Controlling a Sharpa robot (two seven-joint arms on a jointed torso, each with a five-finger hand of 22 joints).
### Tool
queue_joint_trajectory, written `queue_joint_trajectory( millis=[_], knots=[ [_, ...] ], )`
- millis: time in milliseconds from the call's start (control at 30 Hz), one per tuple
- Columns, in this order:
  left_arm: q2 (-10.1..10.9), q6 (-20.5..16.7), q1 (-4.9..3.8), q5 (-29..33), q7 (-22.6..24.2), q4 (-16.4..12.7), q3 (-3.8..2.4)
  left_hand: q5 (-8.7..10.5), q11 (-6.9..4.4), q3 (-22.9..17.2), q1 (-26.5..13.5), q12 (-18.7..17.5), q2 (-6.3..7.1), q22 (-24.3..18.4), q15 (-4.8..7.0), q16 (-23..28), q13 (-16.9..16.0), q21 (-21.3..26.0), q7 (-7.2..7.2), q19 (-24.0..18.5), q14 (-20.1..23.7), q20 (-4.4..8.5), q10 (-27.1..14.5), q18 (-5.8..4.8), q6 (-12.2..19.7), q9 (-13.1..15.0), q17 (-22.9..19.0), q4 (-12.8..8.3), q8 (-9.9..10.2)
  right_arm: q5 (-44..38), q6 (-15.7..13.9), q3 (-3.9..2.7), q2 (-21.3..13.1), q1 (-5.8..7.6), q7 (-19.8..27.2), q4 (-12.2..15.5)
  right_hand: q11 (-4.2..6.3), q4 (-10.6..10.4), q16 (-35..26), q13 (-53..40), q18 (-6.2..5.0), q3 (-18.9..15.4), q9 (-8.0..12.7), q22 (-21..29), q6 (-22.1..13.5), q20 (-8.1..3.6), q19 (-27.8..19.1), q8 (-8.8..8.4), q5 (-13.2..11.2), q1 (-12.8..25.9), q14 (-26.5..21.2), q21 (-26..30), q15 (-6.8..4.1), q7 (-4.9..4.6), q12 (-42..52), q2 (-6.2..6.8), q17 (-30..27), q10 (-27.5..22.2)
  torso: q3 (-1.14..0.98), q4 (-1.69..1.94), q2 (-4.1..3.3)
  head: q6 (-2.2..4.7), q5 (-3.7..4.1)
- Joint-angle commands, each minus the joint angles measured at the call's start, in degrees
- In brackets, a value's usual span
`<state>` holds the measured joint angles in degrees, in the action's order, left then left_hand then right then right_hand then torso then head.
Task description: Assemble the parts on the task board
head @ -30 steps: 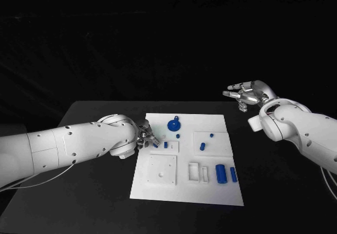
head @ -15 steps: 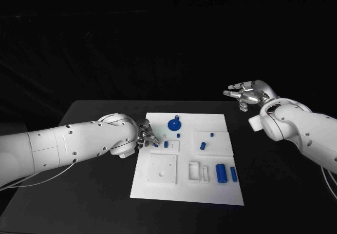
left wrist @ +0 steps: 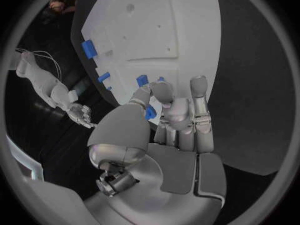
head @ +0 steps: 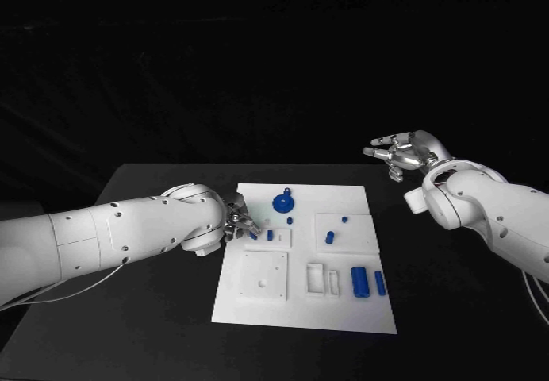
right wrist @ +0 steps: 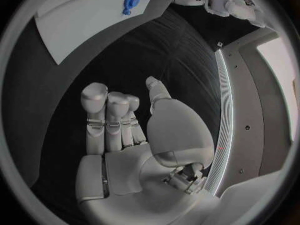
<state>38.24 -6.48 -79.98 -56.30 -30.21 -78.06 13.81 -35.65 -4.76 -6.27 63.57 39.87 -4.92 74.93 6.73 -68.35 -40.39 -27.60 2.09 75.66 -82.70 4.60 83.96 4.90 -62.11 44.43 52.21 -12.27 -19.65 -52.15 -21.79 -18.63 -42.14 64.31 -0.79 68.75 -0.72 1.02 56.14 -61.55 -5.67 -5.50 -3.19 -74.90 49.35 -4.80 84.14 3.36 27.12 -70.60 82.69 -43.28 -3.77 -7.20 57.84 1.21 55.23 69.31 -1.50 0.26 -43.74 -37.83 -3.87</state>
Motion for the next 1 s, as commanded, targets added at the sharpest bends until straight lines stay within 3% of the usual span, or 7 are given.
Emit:
queue_joint_trajectory(
  millis=[33, 333, 367, 733, 1000],
  knots=[
    [-0.4, 1.3, 0.39, -0.3, -0.5, 0.1, 0.16, 0.32, -0.35, -0.8, 0.4, 0.5, -0.34, 1.0, -0.03, -0.3, 0.2, -0.4, -4.18, 0.0, -0.3, -0.64, 2.5, 1.29, -4.8, 4.4, 0.0, -0.3, -0.9, 0.0, 0.7, -0.03, 0.0, -0.03, 0.2, 0.1, 0.0, -0.1, -0.1, -0.1, -1.04, 0.1, 0.0, -1.8, -0.4, 0.09, 3.1, -0.14, 0.1, 0.3, 0.1, -0.1, 0.09, 0.01, 0.0, -0.08, -0.1, -0.4, -0.03, 0.01, -0.04, -0.07, 0.09],
    [-0.5, 2.1, 0.46, -0.7, -0.3, -0.1, 0.16, 0.48, -0.21, -0.6, 0.9, 1.2, -0.07, 1.0, -0.23, -0.7, 1.2, -0.7, -4.31, -0.1, -0.4, -1.92, 2.5, 2.44, -5.4, 5.4, -0.1, 0.0, -1.2, 0.0, 0.7, -0.03, 0.0, -0.04, 0.3, 0.1, 0.0, -0.1, -0.1, -0.1, -1.04, 0.1, 0.0, -1.8, -0.4, 0.09, 3.1, -0.14, 0.1, 0.3, 0.1, -0.1, 0.09, 0.01, 0.0, -0.08, -0.1, -0.4, 0.02, 0.06, -0.03, -0.19, 0.2],
    [-0.5, 2.2, 0.46, -0.8, -0.3, -0.1, 0.16, 0.48, -0.19, -0.7, 1.0, 1.4, -0.03, 1.0, -0.28, -0.7, 1.7, -0.9, -4.29, -0.2, -0.4, -2.36, 2.5, 2.93, -5.6, 5.4, -0.3, -0.2, -0.9, 0.0, 0.7, -0.03, 0.0, -0.04, 0.3, 0.1, 0.0, -0.1, -0.1, -0.1, -1.04, 0.1, 0.0, -1.8, -0.4, 0.09, 3.1, -0.14, 0.1, 0.3, 0.1, -0.1, 0.09, 0.01, 0.0, -0.08, -0.1, -0.4, 0.01, 0.06, -0.01, -0.23, 0.21],
    [-0.3, 2.4, 0.53, -1.2, -0.2, -0.5, 0.16, 0.68, -0.2, -0.5, 0.7, 1.6, 0.07, 1.0, -0.3, -0.9, 1.9, -1.0, -4.38, -0.3, -0.4, -2.63, 2.5, 3.17, -6.0, 5.3, -0.2, 0.0, -0.9, 0.0, 0.8, -0.03, 0.0, -0.09, 0.3, 0.0, 0.0, -0.1, -0.1, -0.1, -1.04, 0.1, 0.0, -1.8, -0.4, 0.09, 3.1, -0.14, 0.1, 0.3, 0.1, -0.1, 0.09, 0.01, 0.0, -0.08, -0.1, -0.4, 0.07, 0.08, 0.0, -0.38, 0.34],
    [-0.2, 2.3, 0.54, -1.2, -0.1, -0.5, 0.16, 3.02, -0.35, 1.0, 1.5, 2.2, 0.28, 1.0, -0.28, -1.0, 3.5, -1.2, -4.73, -0.4, -0.3, -3.78, 2.5, 4.27, -6.5, 6.0, -0.5, 1.6, -1.7, 0.0, 0.8, -0.03, 0.0, -0.13, 0.3, 0.0, -0.01, -0.2, -0.1, 0.0, -1.06, 0.1, 0.0, -1.6, -0.4, 0.09, 3.1, -0.14, 0.3, 0.4, 0.1, 0.0, 0.09, 0.01, 0.0, -0.14, -0.1, -0.4, 0.08, 0.07, 0.01, -0.48, 0.32]
  ],
)
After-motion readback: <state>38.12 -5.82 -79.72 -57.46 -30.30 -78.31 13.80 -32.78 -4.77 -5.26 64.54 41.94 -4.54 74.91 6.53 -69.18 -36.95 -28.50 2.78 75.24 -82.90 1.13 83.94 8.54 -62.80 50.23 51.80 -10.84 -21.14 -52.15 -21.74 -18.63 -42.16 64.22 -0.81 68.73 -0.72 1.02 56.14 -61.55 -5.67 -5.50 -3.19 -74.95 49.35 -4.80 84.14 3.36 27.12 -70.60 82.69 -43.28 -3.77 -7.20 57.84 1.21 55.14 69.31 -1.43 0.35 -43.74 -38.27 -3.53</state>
